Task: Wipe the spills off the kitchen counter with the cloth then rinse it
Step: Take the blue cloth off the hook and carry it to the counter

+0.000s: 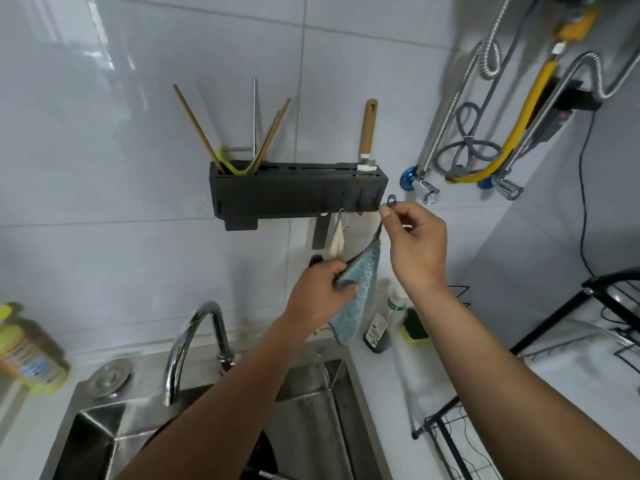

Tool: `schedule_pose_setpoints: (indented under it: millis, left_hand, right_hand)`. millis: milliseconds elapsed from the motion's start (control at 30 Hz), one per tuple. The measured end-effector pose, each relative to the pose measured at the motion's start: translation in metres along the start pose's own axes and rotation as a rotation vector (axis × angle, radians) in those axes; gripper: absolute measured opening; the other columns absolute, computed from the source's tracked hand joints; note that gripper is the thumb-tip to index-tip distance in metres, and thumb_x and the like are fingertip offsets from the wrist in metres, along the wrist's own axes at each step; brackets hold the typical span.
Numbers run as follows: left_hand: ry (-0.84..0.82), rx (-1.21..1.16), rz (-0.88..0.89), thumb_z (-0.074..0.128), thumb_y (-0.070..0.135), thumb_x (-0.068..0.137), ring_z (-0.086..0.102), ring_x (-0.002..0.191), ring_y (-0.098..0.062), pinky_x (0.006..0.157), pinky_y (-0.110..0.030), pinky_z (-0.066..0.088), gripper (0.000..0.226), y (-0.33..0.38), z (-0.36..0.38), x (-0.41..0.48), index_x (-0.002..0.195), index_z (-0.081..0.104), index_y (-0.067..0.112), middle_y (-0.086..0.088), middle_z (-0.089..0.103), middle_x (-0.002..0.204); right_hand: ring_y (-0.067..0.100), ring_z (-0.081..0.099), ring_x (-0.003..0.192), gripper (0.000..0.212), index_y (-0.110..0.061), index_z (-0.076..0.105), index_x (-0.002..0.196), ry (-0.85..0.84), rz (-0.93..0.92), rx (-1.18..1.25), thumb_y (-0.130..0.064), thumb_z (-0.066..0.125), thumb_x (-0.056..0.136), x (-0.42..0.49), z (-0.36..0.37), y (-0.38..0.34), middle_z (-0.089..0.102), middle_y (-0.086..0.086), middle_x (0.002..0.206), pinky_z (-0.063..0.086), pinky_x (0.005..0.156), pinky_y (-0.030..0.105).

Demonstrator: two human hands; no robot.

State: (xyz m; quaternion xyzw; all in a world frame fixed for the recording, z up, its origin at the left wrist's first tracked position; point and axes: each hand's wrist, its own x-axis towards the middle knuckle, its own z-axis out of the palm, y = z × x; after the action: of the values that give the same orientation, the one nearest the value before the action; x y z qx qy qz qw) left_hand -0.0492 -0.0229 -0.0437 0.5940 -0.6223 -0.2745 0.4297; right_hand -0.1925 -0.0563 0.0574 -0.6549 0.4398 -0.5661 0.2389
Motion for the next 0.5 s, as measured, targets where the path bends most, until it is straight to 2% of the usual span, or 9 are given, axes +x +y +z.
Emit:
schedule_pose_setpoints:
  millis: [67,100,167,200,267,333,367,433,500]
  left_hand:
    - [0.014,0.072,0.027,0.071,0.024,0.09,0.067,0.076,-0.016,0.069,-0.035,0.055,0.006,-0.002,0.004,-0.004,0.089,0.069,0.019,0.002,0.07,0.084]
    - [0.031,0.079,0.027,0.069,0.024,0.092,0.065,0.072,-0.015,0.065,-0.033,0.053,0.01,-0.004,0.004,-0.006,0.084,0.066,0.02,0.002,0.068,0.079]
    - [0.067,0.057,0.021,0.067,0.025,0.096,0.059,0.063,-0.002,0.058,-0.021,0.043,0.018,-0.008,0.001,-0.013,0.079,0.06,0.027,0.008,0.061,0.071]
    - [0.082,0.032,0.02,0.066,0.025,0.097,0.056,0.061,0.001,0.056,-0.013,0.038,0.02,-0.007,-0.001,-0.017,0.079,0.058,0.029,0.01,0.059,0.07]
    - [0.129,-0.018,0.015,0.065,0.025,0.097,0.052,0.059,0.002,0.055,-0.011,0.038,0.019,-0.004,-0.008,-0.025,0.079,0.059,0.025,0.007,0.058,0.071]
    - [0.147,-0.061,0.035,0.066,0.025,0.096,0.051,0.059,0.0,0.055,-0.012,0.038,0.018,0.009,-0.014,-0.033,0.079,0.063,0.018,0.002,0.06,0.07]
    - [0.137,-0.084,0.049,0.067,0.025,0.095,0.052,0.06,-0.002,0.057,-0.015,0.041,0.018,0.018,-0.016,-0.036,0.08,0.065,0.017,-0.001,0.062,0.071]
    - [0.09,-0.124,0.084,0.069,0.026,0.094,0.058,0.063,-0.008,0.06,-0.022,0.045,0.017,0.041,-0.017,-0.041,0.08,0.069,0.016,-0.004,0.065,0.072]
    - [0.026,-0.127,0.152,0.071,0.027,0.093,0.058,0.063,-0.007,0.058,-0.021,0.046,0.019,0.072,-0.013,-0.049,0.077,0.069,0.017,-0.004,0.066,0.071]
  right_hand:
    - [0.007,0.064,0.076,0.016,-0.017,0.067,0.081,0.045,0.014,0.009,-0.024,0.064,0.095,-0.004,-0.013,-0.007,0.069,-0.007,0.078,0.05,0.072,0.024]
    - [0.011,0.068,0.079,0.017,-0.016,0.065,0.082,0.055,0.029,0.027,-0.023,0.061,0.096,-0.006,-0.019,-0.011,0.071,-0.005,0.08,0.054,0.075,0.03]
    - [0.013,0.071,0.083,0.019,-0.014,0.055,0.084,0.042,0.044,0.015,-0.024,0.055,0.1,-0.012,-0.032,-0.017,0.073,-0.003,0.084,0.056,0.078,0.038]
    - [0.009,0.07,0.081,0.02,-0.015,0.051,0.084,0.03,0.039,-0.036,-0.025,0.052,0.101,-0.017,-0.041,-0.021,0.073,-0.006,0.083,0.055,0.076,0.035]
    - [-0.004,0.064,0.072,0.022,-0.019,0.045,0.083,-0.003,0.0,-0.17,-0.028,0.048,0.102,-0.03,-0.058,-0.026,0.069,-0.016,0.073,0.047,0.067,0.017]
    - [-0.003,0.06,0.066,0.021,-0.019,0.043,0.084,-0.034,-0.027,-0.284,-0.027,0.048,0.102,-0.044,-0.079,-0.033,0.063,-0.013,0.066,0.04,0.057,0.011]
    - [0.002,0.06,0.066,0.019,-0.019,0.043,0.085,-0.067,-0.015,-0.316,-0.027,0.048,0.102,-0.051,-0.089,-0.037,0.063,-0.009,0.066,0.043,0.059,0.015]
    - [0.013,0.061,0.065,0.018,-0.024,0.044,0.085,-0.137,0.038,-0.312,-0.03,0.05,0.101,-0.066,-0.11,-0.046,0.064,-0.001,0.069,0.05,0.064,0.035]
    - [0.025,0.062,0.067,0.016,-0.027,0.048,0.089,-0.17,0.093,-0.298,-0.038,0.055,0.098,-0.082,-0.138,-0.057,0.065,0.008,0.073,0.053,0.067,0.046]
